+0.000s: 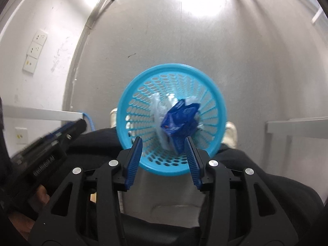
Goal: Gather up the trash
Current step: 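Open both tools to drop the bags into the wastebasket, then raise both tools back toward the clear packet and wrap on the table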
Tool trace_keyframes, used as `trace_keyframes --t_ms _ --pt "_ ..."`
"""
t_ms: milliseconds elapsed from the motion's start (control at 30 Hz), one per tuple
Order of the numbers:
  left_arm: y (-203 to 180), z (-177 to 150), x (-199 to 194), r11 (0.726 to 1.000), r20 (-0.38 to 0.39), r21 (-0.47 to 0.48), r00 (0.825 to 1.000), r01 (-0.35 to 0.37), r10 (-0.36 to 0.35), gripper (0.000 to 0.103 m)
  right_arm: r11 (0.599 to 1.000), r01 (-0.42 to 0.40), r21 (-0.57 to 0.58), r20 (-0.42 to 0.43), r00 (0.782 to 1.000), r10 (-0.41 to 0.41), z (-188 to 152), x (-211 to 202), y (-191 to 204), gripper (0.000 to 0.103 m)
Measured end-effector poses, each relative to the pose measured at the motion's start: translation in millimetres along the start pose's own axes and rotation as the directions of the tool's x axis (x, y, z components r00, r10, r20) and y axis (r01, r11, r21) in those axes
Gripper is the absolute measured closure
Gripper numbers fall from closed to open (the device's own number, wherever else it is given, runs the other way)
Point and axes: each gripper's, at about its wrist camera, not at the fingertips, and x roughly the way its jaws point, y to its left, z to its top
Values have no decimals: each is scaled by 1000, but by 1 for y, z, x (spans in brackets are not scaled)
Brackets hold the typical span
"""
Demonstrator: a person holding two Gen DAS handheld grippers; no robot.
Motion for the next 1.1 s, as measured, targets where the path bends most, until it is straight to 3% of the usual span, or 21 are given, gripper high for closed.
trace_keyframes --t_ms 200,433,533,767,933,1100 --pt "-2 -18 -32 999 73 40 997 7 -10 66 999 20 -28 122 992 -16 -32 -45 3 61" --pt "-20 -38 -72 988 170 149 985 -41 15 64 999 -3 -45 186 982 11 -67 -93 -3 53" --pt "-23 -49 -95 985 197 172 980 -14 -21 56 998 2 -58 219 976 11 -80 -116 -4 53" --pt "-32 -88 -148 966 299 257 950 14 -94 38 996 2 -94 339 940 30 -106 -169 -2 50" --pt "-26 -99 -164 959 286 276 948 61 -143 37 994 23 -109 374 927 19 -126 -186 -3 48" --pt "-27 -117 -201 949 379 312 910 46 -168 20 993 25 -117 419 907 26 -147 -207 -5 44"
